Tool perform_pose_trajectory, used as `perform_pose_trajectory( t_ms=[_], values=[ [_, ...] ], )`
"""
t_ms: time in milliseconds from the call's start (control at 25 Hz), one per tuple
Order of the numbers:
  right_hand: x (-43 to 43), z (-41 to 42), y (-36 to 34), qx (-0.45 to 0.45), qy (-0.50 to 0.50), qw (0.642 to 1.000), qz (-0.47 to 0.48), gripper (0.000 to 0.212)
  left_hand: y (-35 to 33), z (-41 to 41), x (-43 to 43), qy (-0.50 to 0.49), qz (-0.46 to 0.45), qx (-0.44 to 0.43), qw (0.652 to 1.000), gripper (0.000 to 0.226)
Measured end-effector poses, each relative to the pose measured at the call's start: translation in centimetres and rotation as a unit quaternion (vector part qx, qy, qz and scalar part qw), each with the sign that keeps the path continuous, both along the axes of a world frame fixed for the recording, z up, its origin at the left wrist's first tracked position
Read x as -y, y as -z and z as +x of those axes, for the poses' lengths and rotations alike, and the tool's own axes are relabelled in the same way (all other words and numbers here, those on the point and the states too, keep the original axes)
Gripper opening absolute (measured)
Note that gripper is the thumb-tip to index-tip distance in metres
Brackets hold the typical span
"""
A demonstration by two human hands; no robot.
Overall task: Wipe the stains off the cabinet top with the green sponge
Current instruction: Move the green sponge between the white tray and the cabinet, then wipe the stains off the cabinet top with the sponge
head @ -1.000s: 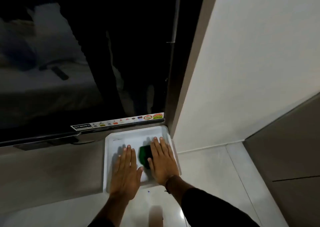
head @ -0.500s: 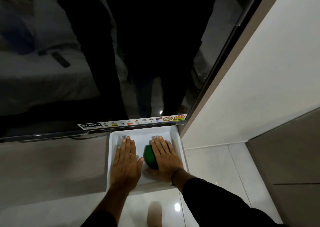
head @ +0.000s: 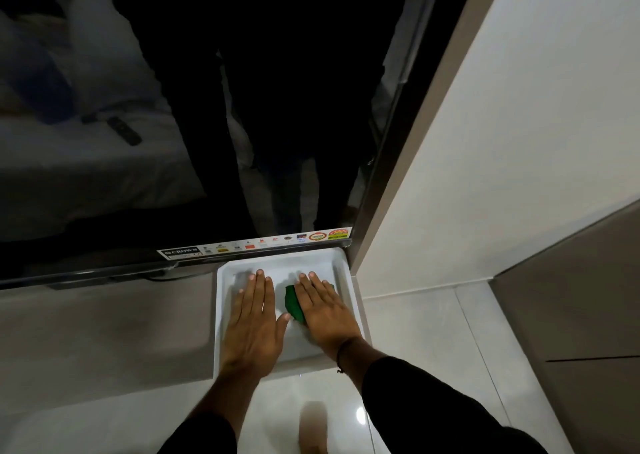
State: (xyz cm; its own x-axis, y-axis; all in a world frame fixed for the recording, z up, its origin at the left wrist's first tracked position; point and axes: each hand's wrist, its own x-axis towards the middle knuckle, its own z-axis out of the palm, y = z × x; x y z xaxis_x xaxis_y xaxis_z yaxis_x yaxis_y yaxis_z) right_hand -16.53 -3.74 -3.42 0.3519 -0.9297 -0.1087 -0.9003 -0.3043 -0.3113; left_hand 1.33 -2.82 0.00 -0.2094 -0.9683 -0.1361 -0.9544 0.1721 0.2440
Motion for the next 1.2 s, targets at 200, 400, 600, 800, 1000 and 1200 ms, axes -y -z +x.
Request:
perform_pose_trajectory(
  t_ms=[200, 400, 600, 800, 1000, 1200],
  values=[
    [-1.9, -6.0, -5.8, 0.002, 0.050, 0.996, -0.076, 0.069, -5.5, -4.3, -1.3, 0.038, -0.034, 0.014, 0.999, 0.091],
    [-6.7, -19.7, -9.4, -0.021, 0.150, 0.982, -0.115, 0.069, -8.0, -14.9, -3.8, 0.117, -0.065, 0.007, 0.991, 0.094],
    [-16.0, -37.3, -12.0, -0.049, 0.258, 0.956, -0.129, 0.069, -9.9, -31.5, -8.1, 0.232, -0.096, -0.031, 0.967, 0.095],
    [-26.3, -51.9, -14.6, -0.071, 0.382, 0.912, -0.134, 0.068, -11.6, -48.3, -12.9, 0.346, -0.128, -0.053, 0.928, 0.093],
    [-35.9, -63.9, -16.3, -0.099, 0.493, 0.856, -0.120, 0.066, -13.2, -63.9, -17.4, 0.461, -0.135, -0.050, 0.876, 0.079],
    [-42.5, -73.8, -17.2, -0.108, 0.587, 0.797, -0.090, 0.070, -13.6, -78.4, -19.8, 0.556, -0.133, -0.045, 0.820, 0.079]
  ],
)
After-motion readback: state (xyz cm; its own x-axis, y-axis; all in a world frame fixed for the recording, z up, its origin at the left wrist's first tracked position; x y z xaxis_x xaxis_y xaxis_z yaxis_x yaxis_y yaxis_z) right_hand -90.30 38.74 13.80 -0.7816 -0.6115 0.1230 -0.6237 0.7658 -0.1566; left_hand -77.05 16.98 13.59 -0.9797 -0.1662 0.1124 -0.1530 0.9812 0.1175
